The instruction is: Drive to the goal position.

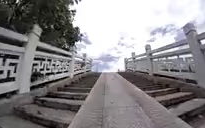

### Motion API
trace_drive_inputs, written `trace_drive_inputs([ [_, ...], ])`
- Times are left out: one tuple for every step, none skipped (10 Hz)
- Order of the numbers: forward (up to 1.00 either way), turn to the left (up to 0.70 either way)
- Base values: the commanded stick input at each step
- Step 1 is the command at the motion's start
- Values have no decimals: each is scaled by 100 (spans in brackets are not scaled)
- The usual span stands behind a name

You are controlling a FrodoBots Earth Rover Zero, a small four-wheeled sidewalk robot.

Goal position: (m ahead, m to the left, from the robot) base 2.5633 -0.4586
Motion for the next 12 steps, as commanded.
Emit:
trace_drive_inputs([
  [70,0],
  [70,-14],
  [70,-14],
  [70,-14],
  [70,-14],
  [70,-11],
  [70,-8],
  [70,-4],
  [70,0],
  [70,0],
  [70,0],
  [70,0],
])
